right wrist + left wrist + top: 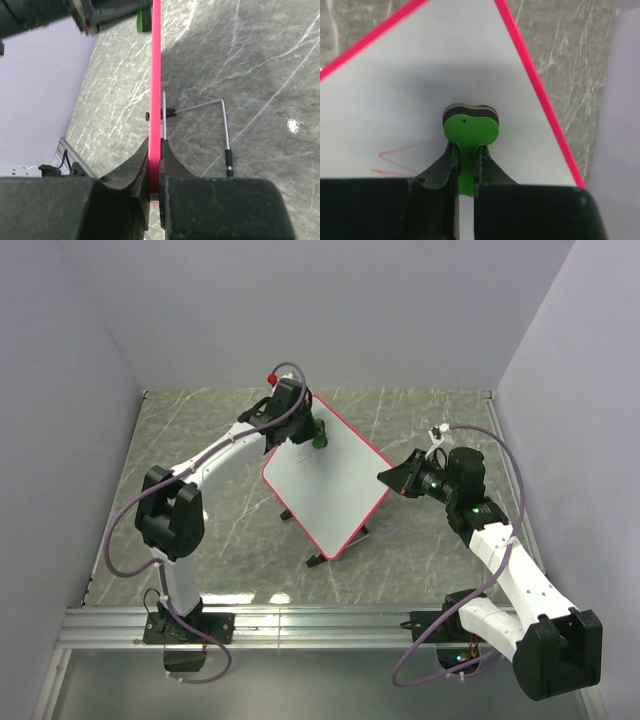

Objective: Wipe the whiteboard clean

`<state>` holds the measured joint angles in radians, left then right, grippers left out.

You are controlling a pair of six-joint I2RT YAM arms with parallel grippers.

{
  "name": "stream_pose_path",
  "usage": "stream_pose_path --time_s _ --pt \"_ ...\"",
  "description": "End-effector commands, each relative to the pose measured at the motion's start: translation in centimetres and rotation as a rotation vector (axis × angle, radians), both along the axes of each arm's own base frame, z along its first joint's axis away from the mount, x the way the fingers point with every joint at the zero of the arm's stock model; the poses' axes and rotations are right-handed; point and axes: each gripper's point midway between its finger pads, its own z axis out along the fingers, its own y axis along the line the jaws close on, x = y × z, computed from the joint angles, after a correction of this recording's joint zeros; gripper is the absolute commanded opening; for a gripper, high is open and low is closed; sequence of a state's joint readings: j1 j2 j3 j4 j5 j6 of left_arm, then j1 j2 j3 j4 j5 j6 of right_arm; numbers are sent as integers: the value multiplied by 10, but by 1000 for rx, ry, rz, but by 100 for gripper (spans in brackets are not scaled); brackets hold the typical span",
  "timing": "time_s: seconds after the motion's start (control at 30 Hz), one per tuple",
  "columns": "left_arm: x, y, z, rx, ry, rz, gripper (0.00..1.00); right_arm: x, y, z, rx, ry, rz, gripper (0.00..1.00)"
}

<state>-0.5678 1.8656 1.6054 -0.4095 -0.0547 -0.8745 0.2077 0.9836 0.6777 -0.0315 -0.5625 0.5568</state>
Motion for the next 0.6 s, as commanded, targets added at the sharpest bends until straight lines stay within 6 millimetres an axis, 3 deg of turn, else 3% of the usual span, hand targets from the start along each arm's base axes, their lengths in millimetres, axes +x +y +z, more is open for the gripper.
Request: stream_pose_path --time_s 0.0,0.17,0.2,0.23,0.27,0.3,0.33,0.37,0.57 --pt "25 1 -7 -16 -4 30 0 -36 22 -3 -28 -42 204 0" --pt "23 20 -51 -3 101 71 0 -37 21 -3 -38 -44 202 0" --pt "11 25 -72 15 144 70 0 -37 21 -3 -40 -42 201 0" --pt "3 27 -76 13 155 67 0 -37 20 -2 -41 -47 200 0" --pt "-15 35 -102 33 215 78 0 -37 20 -2 -42 -47 199 0" --pt "-20 37 -100 18 202 82 0 -37 20 -2 -42 -50 197 0" --pt "-28 38 -106 19 210 81 0 -37 20 -3 -41 -46 198 0" --pt "-46 47 -127 39 256 88 0 -36 21 -3 -39 -42 198 0" --pt "-94 57 -155 91 307 56 0 -36 24 -4 -20 -37 204 0"
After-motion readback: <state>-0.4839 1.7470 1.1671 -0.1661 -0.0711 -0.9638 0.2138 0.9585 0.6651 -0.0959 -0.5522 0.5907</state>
